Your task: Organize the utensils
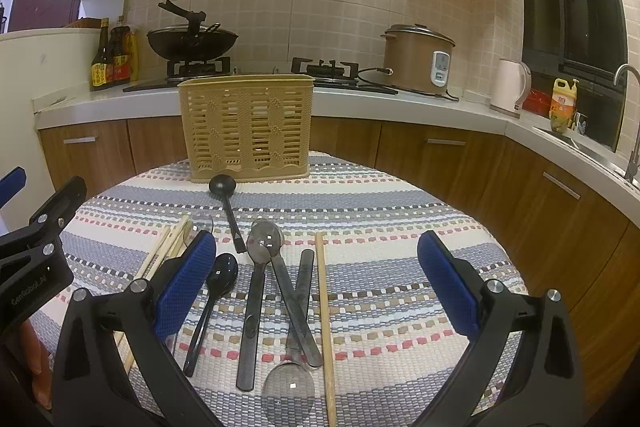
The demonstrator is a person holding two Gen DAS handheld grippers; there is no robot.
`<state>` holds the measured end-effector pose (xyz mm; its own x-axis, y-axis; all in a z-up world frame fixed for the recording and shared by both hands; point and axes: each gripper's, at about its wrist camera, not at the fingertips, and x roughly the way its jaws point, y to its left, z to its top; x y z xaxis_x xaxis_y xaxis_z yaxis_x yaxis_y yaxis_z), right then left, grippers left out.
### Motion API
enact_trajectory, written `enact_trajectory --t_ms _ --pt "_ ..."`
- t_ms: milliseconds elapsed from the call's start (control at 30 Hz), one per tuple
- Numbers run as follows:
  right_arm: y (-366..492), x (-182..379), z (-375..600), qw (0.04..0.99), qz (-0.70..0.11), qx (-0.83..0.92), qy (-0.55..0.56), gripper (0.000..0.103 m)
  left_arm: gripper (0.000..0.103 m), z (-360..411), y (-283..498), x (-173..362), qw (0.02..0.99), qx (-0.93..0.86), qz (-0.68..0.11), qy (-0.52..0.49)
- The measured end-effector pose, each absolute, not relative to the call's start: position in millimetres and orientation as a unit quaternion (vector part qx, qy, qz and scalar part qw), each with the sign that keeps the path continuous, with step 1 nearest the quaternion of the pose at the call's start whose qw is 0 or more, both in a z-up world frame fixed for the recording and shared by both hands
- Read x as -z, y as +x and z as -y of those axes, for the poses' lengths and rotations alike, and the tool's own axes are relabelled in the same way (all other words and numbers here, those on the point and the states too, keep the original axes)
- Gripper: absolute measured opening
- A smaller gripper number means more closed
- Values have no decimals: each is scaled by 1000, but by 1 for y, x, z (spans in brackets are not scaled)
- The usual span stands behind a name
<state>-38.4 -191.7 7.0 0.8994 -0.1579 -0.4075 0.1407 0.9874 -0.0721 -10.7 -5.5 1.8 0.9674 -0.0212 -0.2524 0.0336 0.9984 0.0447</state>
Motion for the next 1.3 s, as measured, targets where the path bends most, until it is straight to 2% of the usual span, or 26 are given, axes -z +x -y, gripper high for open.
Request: enact_trajectory --t_ms 1300 --pt "-38 -5 189 974 -211 75 -25 96 96 5 -9 1 991 21 -132 23"
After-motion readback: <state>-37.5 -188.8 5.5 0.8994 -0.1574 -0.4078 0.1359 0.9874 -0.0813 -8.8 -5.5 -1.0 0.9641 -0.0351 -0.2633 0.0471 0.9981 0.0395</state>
